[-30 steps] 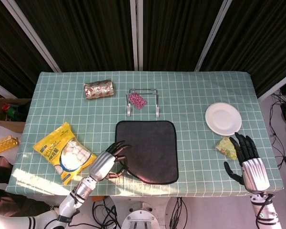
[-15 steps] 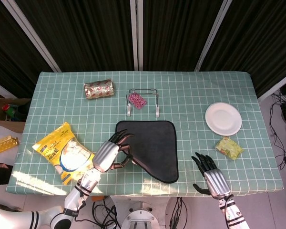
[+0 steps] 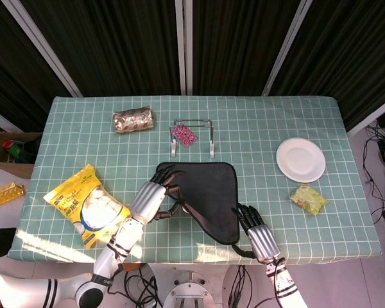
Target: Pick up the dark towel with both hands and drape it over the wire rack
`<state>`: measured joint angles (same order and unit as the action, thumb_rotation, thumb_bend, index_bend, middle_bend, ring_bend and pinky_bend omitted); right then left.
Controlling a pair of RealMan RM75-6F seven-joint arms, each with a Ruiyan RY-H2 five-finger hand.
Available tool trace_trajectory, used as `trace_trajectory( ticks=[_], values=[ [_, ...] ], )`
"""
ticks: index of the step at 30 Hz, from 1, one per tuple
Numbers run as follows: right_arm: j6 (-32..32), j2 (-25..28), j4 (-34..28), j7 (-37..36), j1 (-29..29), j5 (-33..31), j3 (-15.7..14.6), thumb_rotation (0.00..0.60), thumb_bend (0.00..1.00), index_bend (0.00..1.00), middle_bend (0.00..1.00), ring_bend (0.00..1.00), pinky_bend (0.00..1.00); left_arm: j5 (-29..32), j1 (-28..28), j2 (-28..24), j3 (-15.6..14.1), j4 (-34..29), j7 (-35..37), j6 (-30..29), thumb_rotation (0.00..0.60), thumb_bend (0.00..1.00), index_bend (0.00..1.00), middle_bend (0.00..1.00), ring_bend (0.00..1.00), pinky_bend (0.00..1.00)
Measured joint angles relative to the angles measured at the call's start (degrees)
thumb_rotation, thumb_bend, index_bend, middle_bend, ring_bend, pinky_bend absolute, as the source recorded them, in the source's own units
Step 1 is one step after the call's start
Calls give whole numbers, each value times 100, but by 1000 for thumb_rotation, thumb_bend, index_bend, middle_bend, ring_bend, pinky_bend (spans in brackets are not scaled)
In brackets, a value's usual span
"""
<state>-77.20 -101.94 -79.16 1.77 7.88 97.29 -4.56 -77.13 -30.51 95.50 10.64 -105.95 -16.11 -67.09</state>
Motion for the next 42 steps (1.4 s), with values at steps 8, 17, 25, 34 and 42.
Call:
trace_trajectory(
  ticks=[8, 17, 25, 34, 42],
  values=[
    [-47, -381, 390, -238, 49, 94, -127, 600, 150, 0, 0, 0, 0, 430, -63, -4, 152, -113, -246, -53, 600, 650, 822, 156, 33, 117],
    [-209, -510, 626, -227, 22, -13, -11, 600, 227, 63, 0, 0, 0, 567, -120, -45, 173, -164, -182, -82, 600, 650, 822, 155, 33, 118],
    [-362, -702, 900, -269, -1, -151, 138, 600, 338, 513, 0, 0, 0, 659, -140, -90, 170, -225, -107, -106, 600, 651, 822, 156, 33, 117],
    [-424, -792, 884, -465, -25, -341, 268, 600, 483, 932, 14, 0, 0, 792, -159, -120, 167, -243, 97, -61, 600, 653, 822, 155, 33, 118],
    [-494, -714, 490, -923, 45, -550, 613, 600, 599, 1000, 95, 0, 0, 871, -156, -211, 217, -292, 427, -16, 600, 663, 822, 156, 34, 117]
  ],
)
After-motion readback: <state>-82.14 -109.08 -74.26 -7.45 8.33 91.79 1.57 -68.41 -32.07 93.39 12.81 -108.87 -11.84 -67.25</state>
